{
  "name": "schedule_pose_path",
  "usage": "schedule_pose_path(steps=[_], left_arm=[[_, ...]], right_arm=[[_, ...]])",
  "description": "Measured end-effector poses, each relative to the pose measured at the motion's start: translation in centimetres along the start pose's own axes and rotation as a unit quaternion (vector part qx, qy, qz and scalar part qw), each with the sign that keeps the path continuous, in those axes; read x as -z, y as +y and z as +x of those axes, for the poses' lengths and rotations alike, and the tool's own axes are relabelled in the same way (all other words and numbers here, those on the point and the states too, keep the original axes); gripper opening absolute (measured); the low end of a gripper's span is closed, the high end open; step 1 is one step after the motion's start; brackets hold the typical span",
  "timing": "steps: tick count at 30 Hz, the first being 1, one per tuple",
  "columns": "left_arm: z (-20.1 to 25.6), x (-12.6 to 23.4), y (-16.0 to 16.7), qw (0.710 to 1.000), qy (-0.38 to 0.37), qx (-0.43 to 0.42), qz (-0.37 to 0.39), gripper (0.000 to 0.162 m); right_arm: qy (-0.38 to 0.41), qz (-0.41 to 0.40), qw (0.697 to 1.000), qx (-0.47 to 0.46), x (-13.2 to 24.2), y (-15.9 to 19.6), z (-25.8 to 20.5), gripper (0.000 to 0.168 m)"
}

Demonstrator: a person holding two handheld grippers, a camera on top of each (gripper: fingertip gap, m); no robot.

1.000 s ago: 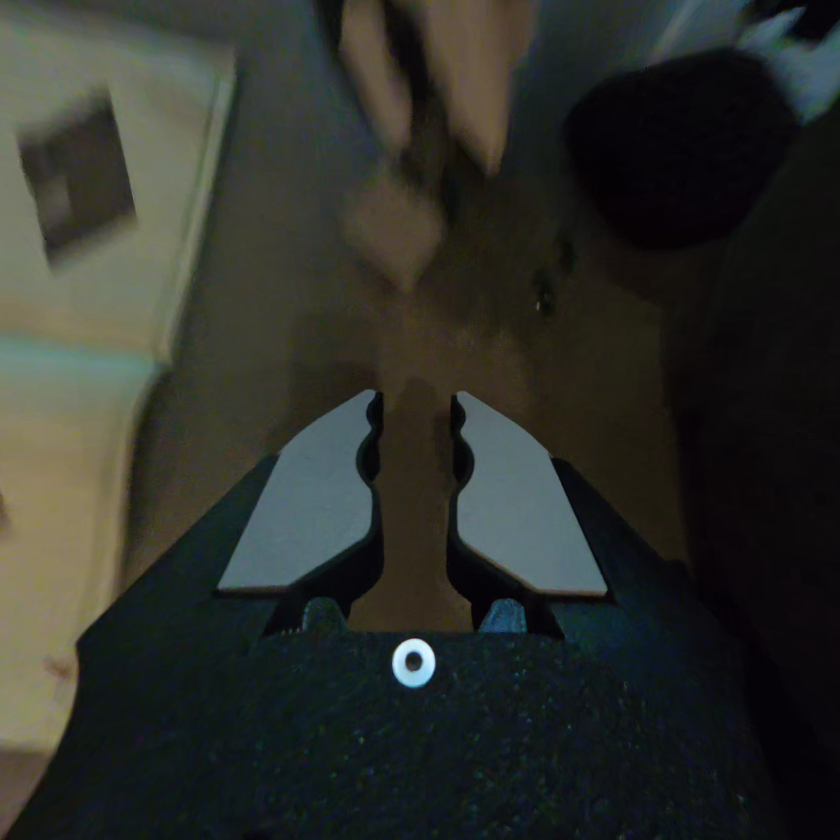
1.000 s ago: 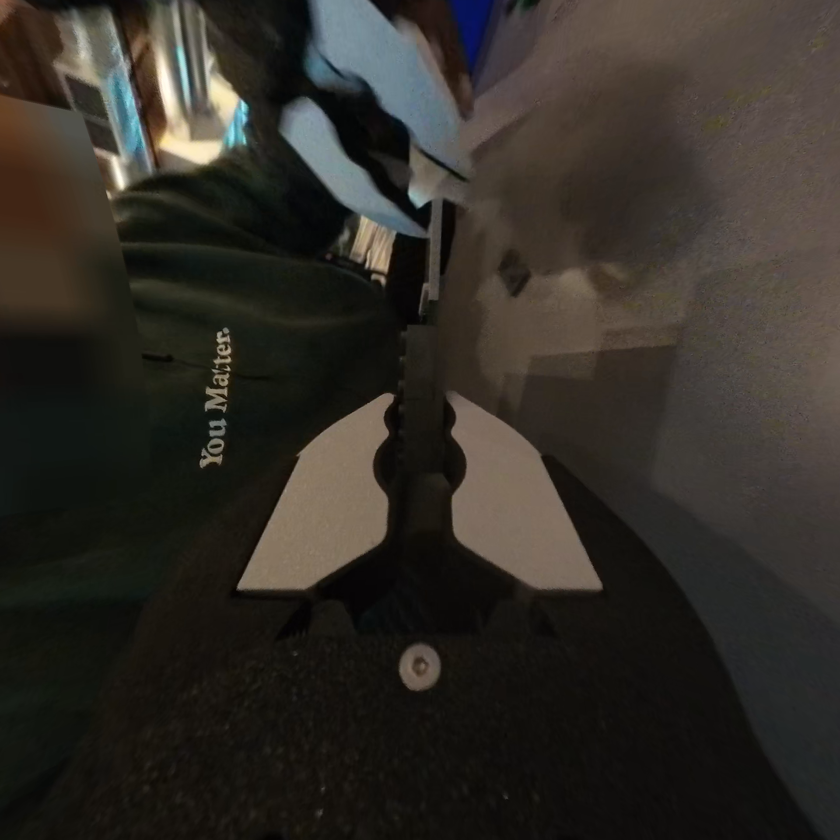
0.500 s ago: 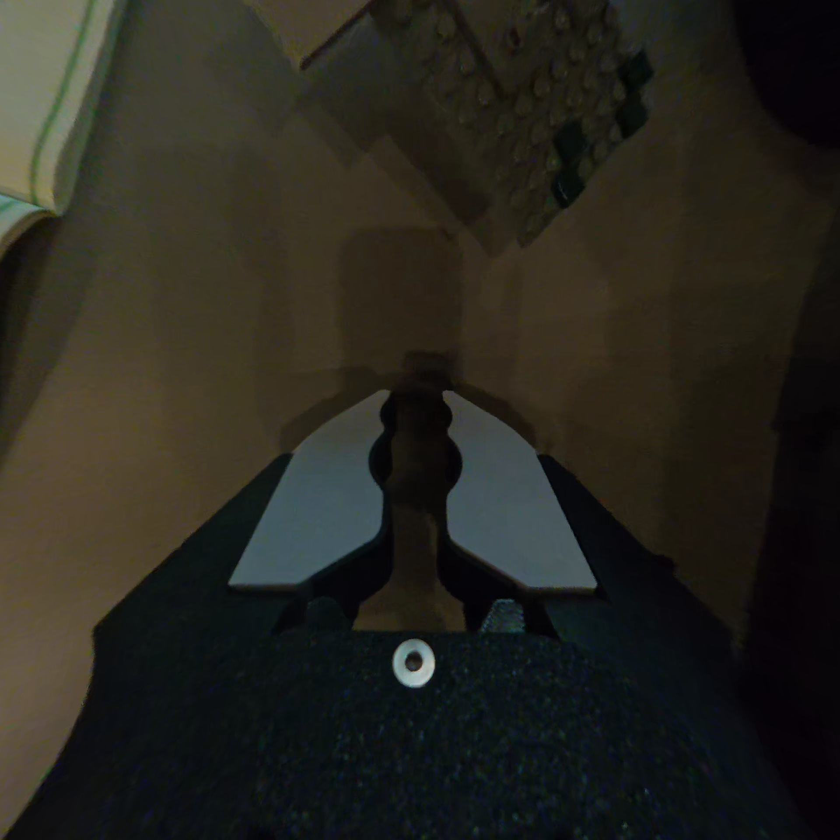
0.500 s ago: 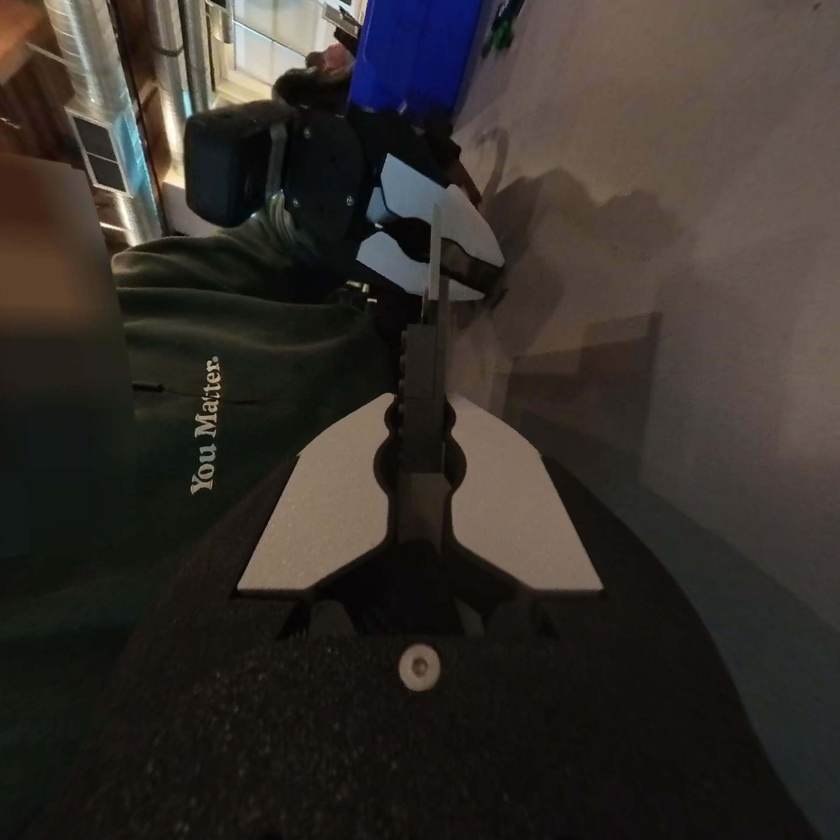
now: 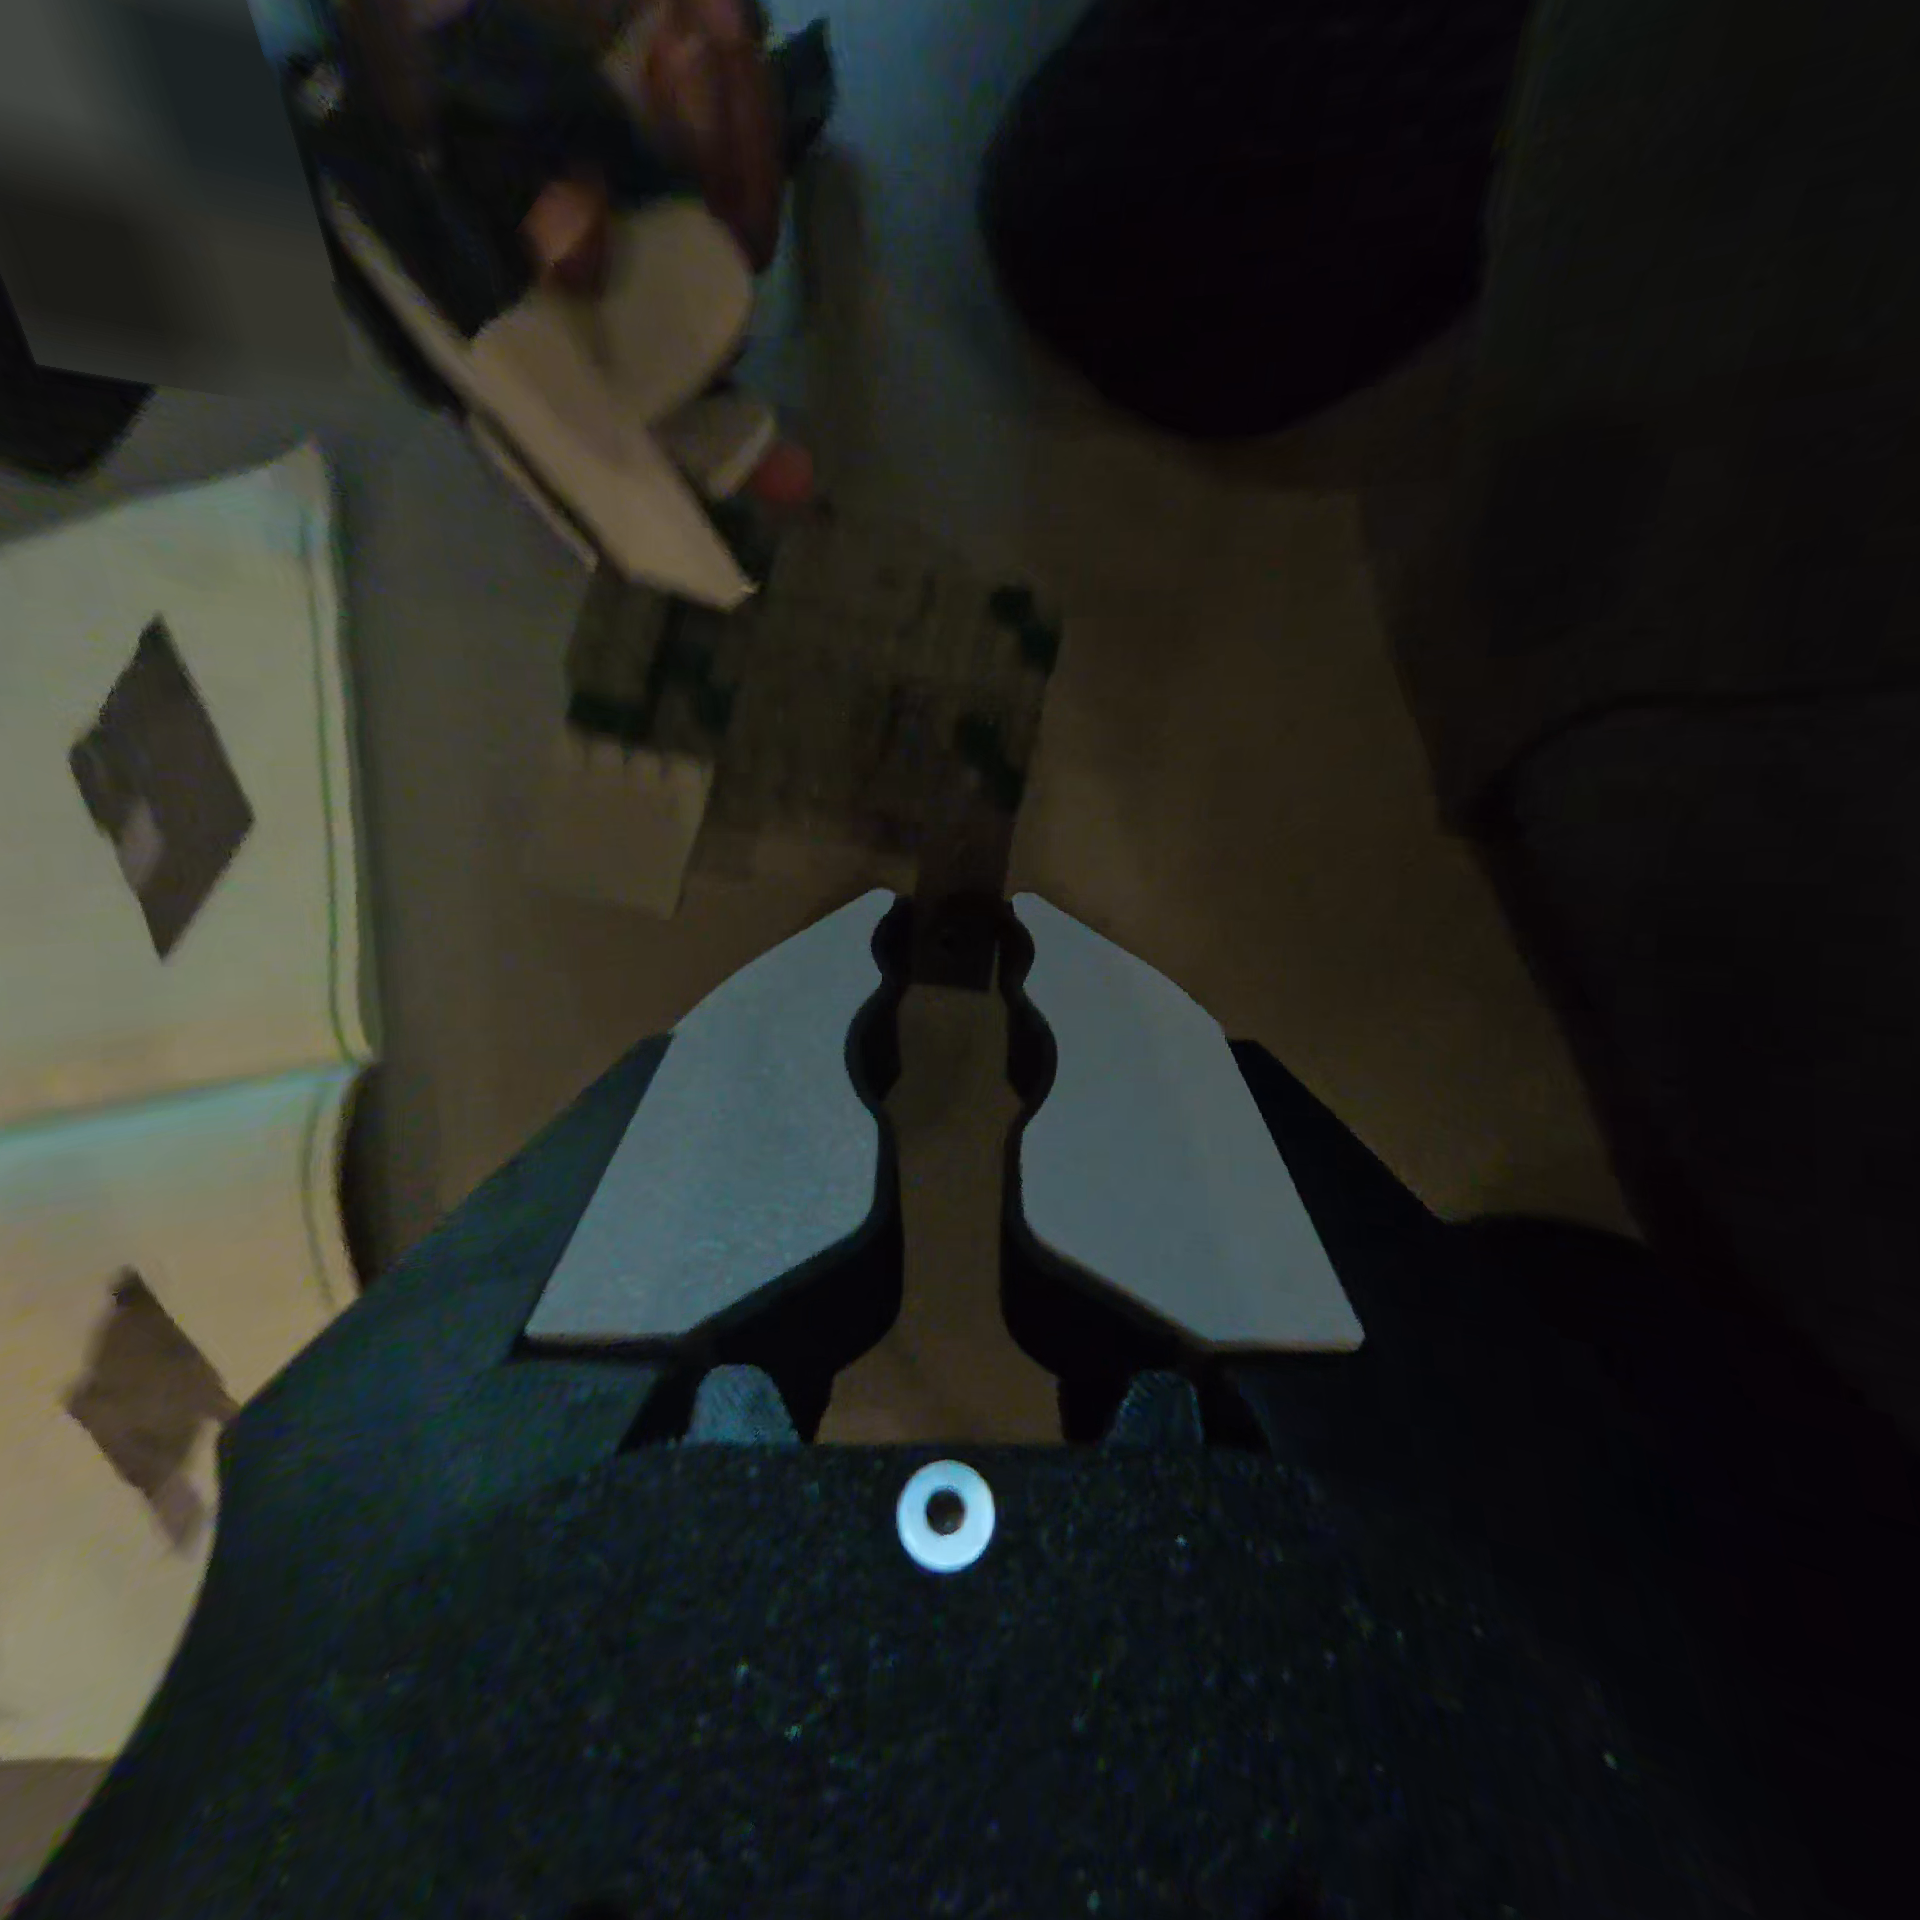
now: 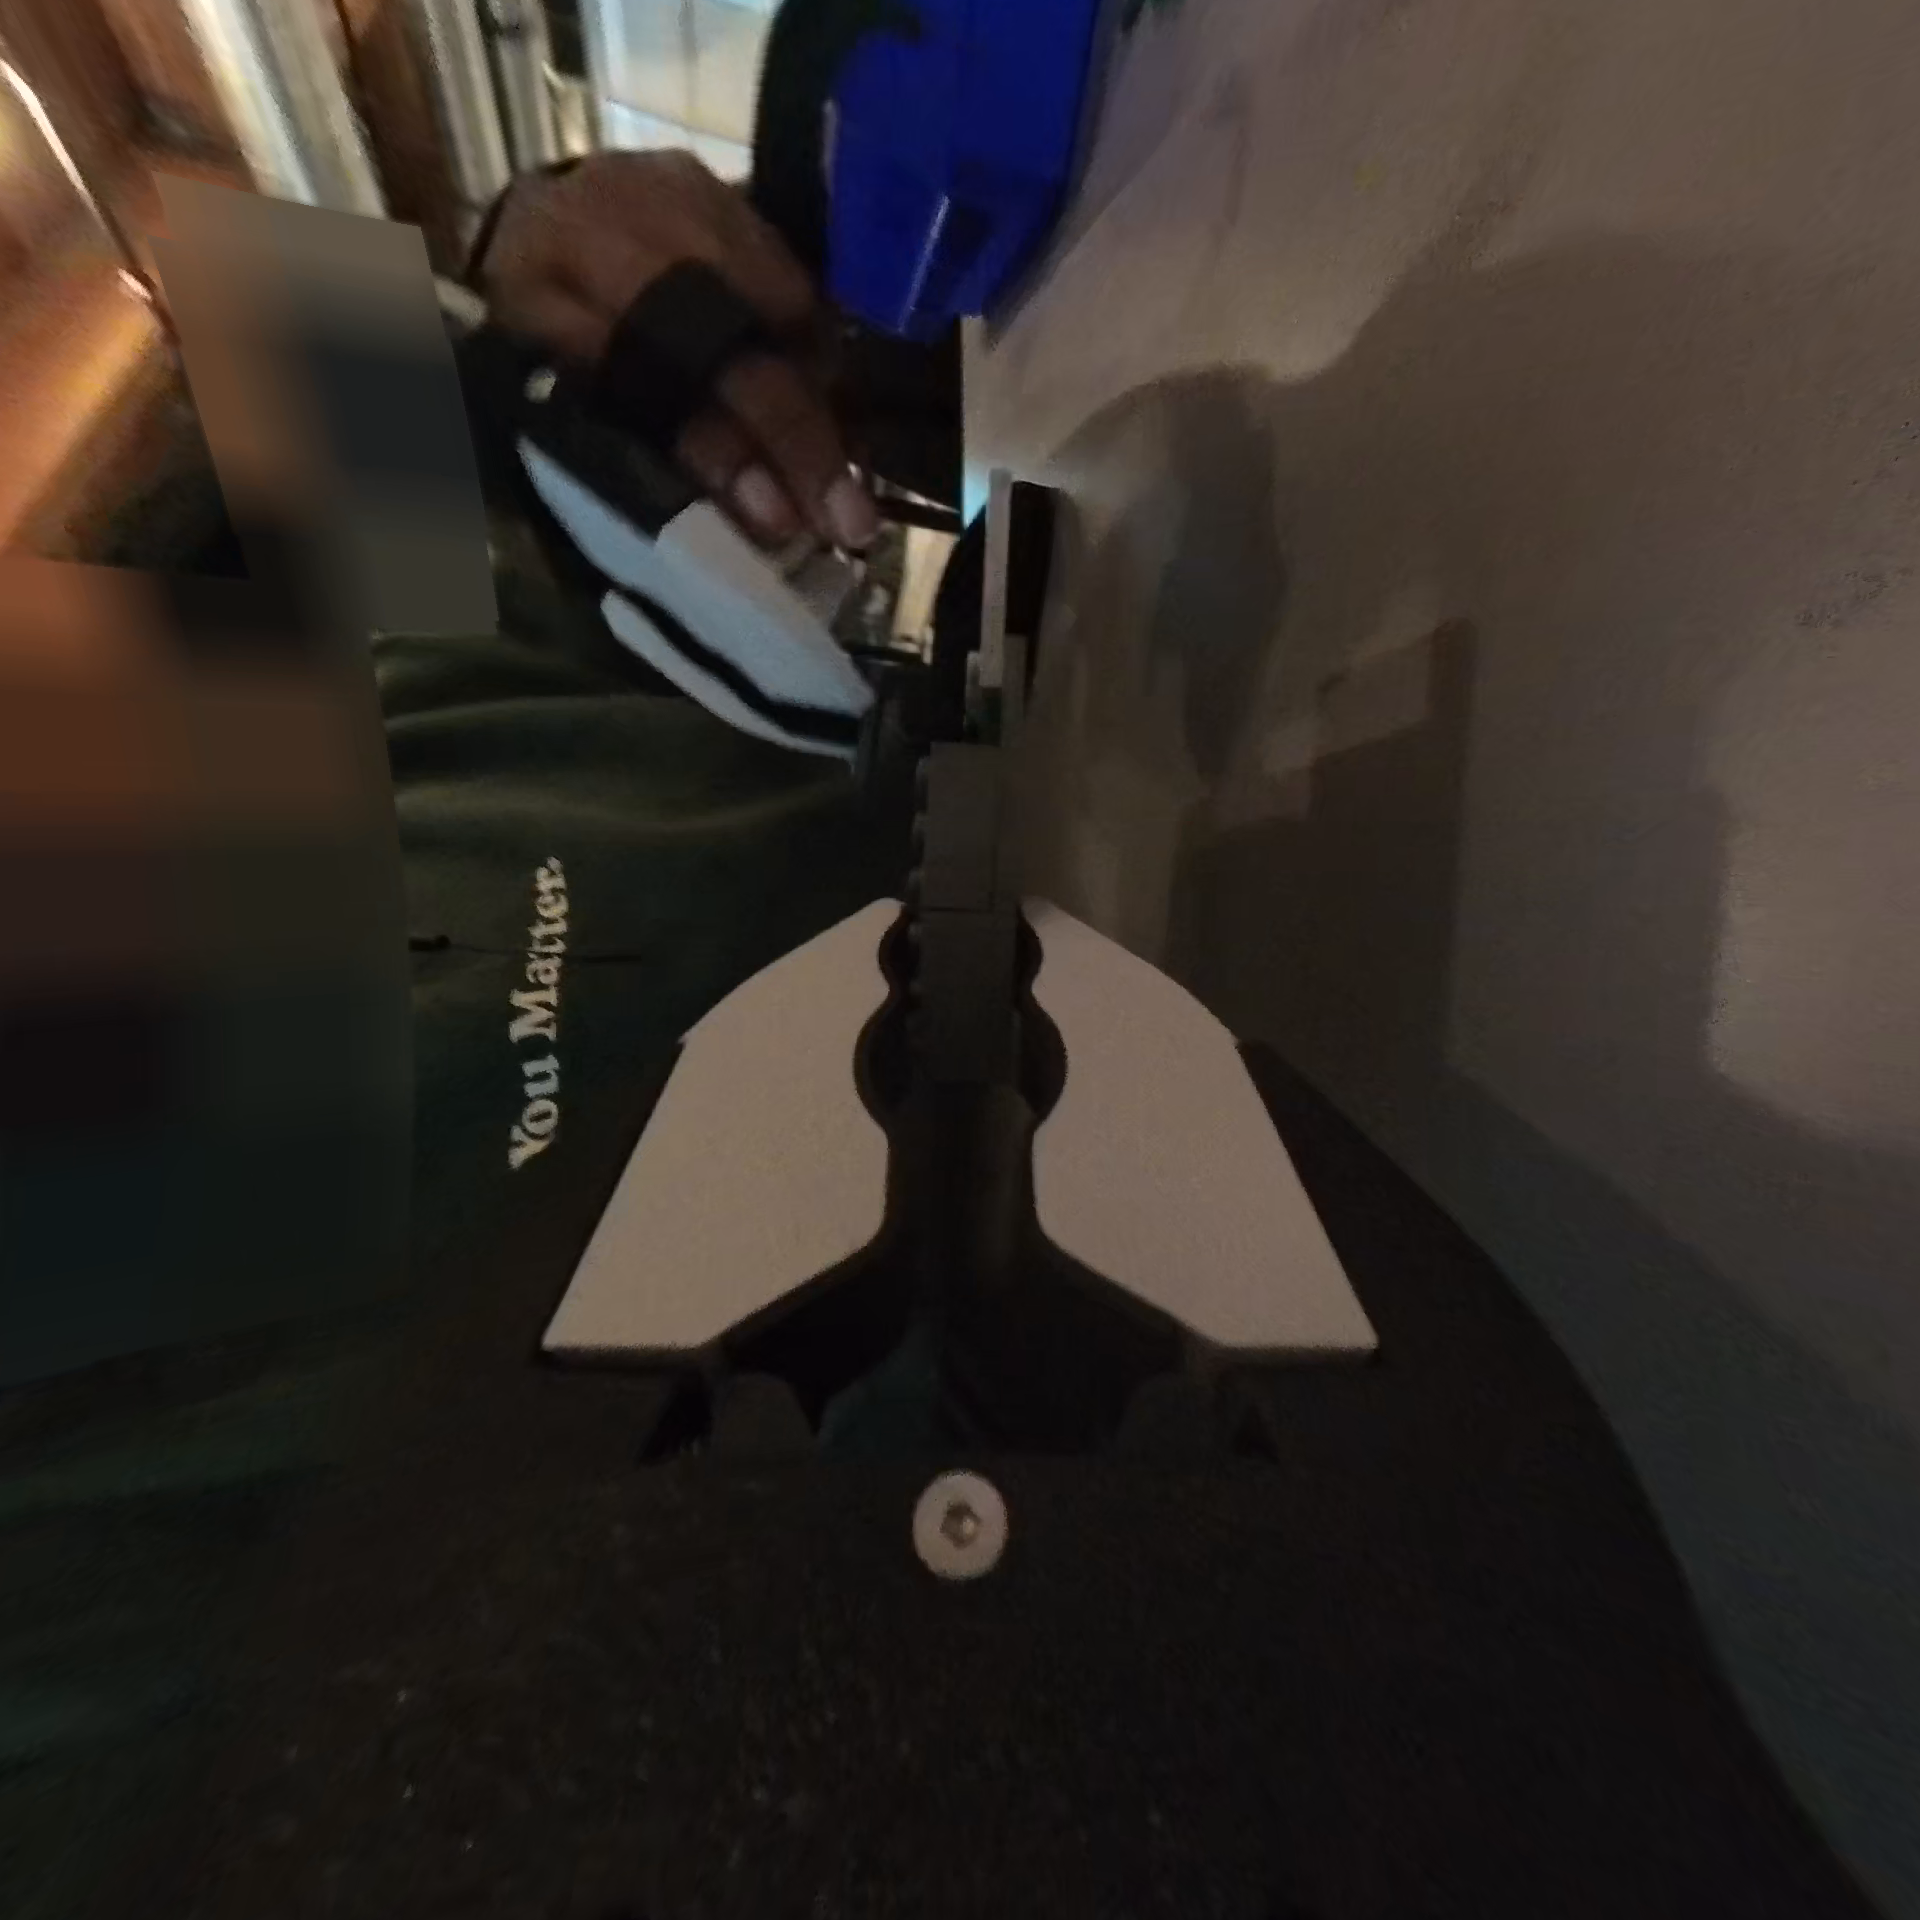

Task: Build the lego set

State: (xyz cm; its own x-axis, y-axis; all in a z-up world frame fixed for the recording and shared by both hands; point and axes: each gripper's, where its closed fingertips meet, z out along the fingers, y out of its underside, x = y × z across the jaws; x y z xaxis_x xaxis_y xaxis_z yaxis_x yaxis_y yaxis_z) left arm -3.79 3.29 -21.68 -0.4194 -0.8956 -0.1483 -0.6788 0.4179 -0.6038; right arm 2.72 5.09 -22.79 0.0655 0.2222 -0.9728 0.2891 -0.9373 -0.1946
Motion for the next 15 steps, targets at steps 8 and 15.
schedule_pose_path(steps=[8,15], left_arm=[[1.6,-0.6,-1.0,0.993,0.06,-0.089,-0.044,0.016],[1.7,-1.1,-0.6,0.988,0.086,-0.104,-0.074,0.016]], right_arm=[[-0.046,0.042,0.997,-0.042,-0.9,0.9,-0.6,0.015],[-0.071,0.062,0.994,-0.051,-1.1,1.5,-1.0,0.015]])
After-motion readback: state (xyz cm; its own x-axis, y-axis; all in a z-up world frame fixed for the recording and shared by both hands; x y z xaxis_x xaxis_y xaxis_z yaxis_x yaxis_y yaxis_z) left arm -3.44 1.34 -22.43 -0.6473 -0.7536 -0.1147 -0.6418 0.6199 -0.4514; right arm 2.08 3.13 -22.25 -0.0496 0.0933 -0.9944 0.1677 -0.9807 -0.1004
